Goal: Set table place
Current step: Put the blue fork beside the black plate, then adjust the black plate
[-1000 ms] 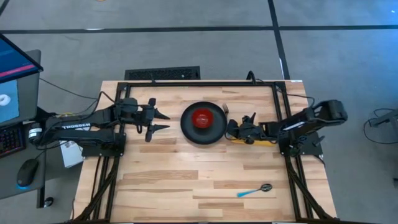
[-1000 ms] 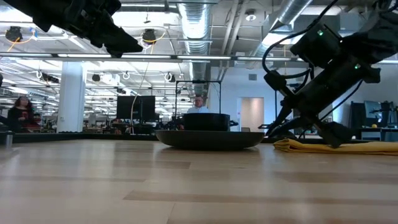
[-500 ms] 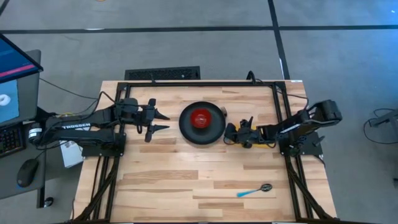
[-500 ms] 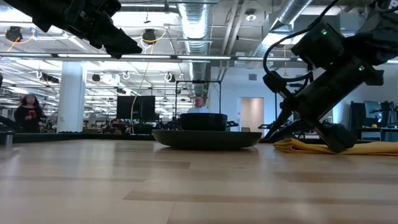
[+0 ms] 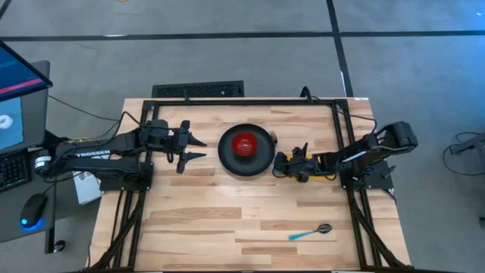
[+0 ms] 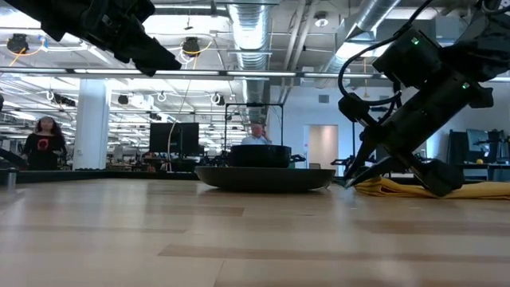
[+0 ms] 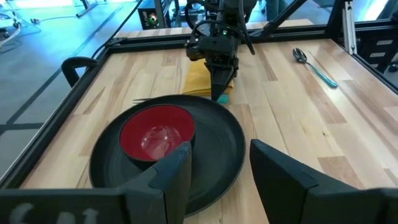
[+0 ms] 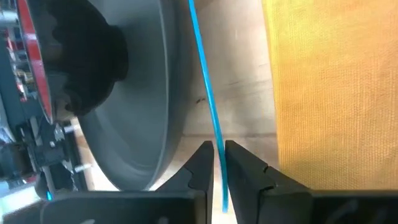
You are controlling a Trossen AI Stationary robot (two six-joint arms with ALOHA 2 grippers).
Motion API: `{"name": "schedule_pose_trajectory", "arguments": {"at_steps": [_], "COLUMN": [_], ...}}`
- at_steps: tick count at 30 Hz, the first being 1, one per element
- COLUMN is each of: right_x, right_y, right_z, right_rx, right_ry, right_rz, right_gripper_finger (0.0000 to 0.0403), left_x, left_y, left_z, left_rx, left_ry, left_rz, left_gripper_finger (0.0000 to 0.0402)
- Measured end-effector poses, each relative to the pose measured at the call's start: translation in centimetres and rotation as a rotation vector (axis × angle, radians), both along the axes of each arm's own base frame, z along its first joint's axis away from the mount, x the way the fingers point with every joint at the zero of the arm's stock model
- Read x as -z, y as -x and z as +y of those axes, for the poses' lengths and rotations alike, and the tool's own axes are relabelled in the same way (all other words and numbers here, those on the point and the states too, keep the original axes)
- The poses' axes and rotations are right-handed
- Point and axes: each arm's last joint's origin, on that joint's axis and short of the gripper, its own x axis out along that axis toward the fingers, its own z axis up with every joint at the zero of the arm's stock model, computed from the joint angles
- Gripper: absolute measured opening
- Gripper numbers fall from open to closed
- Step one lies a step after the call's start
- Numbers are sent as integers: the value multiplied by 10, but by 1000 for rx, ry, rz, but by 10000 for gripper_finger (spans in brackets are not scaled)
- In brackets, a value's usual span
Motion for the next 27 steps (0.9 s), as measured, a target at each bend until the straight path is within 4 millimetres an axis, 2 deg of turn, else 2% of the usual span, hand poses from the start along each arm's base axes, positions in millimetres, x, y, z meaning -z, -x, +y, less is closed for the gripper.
{"name": "schedule_pose_trajectory", "arguments": {"at_steps": [11,18,27], "right_x": [-1,-6,-39], "right_y": [6,13,15], "right_z": [-3,-14,-35], "right_rx": [-16,-42,-34], "right_ry": [16,115,376], "right_rz": [54,99,21], "right_gripper_finger": [43,26,35], "left_x": [2,3,4], "left_y": [1,1,1], "left_z": [0,0,0], "left_rx": [-2,-4,-19], "left_ry": [10,21,59], "left_rz": [19,34,40], "left_gripper_finger": [155,155,155]}}
